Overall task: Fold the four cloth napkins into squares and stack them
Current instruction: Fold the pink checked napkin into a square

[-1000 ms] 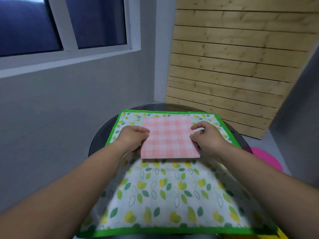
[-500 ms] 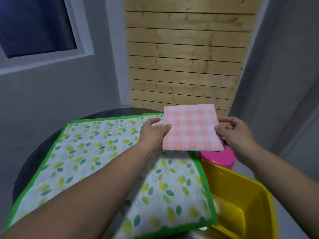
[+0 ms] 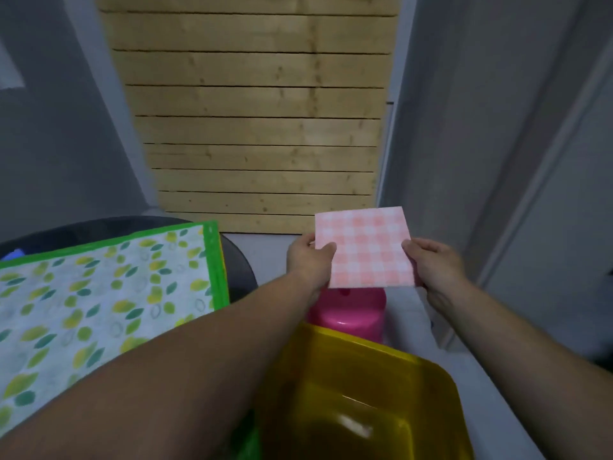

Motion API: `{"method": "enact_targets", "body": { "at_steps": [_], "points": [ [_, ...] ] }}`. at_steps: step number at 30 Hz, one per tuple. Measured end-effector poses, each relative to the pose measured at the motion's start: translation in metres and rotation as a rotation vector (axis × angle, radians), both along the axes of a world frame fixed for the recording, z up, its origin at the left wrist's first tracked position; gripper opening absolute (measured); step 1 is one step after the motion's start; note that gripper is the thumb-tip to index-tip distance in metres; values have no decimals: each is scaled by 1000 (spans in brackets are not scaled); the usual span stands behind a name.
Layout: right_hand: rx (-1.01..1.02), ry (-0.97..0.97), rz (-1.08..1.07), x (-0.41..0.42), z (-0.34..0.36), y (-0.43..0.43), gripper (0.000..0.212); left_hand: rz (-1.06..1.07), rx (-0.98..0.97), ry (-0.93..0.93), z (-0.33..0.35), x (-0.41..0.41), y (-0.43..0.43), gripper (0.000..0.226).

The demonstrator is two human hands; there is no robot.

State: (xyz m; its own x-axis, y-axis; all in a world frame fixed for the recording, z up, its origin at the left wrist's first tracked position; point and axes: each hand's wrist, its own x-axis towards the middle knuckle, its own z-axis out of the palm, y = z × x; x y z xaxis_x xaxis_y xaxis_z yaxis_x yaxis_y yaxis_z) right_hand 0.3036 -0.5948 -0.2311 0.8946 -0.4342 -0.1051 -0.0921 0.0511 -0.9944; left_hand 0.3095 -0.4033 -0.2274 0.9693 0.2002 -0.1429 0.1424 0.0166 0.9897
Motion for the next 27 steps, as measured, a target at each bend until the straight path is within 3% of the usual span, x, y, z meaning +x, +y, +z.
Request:
{"method": "enact_targets", "body": {
  "at_steps": [2, 7, 13, 19, 23, 27],
  "points": [
    [-33, 21, -18, 15, -23, -7, 7, 35, 19, 46, -25, 17, -15, 26],
    [-116, 113, -23, 38, -88, -11, 18, 92, 135, 180, -82, 43, -30, 51],
    [-188, 166, 6, 60, -152, -10, 24, 90, 233, 218, -127, 47, -36, 34],
    [-230, 194, -16, 67, -177, -7, 36, -3, 366, 234, -151, 55, -32, 48],
    [-395, 168, 67, 62, -184, 0, 37, -73, 491, 266, -161, 68, -28, 56],
    [-537, 187, 137, 57, -183, 1, 52, -83, 593, 308, -165, 78, -31, 66]
  ]
}}
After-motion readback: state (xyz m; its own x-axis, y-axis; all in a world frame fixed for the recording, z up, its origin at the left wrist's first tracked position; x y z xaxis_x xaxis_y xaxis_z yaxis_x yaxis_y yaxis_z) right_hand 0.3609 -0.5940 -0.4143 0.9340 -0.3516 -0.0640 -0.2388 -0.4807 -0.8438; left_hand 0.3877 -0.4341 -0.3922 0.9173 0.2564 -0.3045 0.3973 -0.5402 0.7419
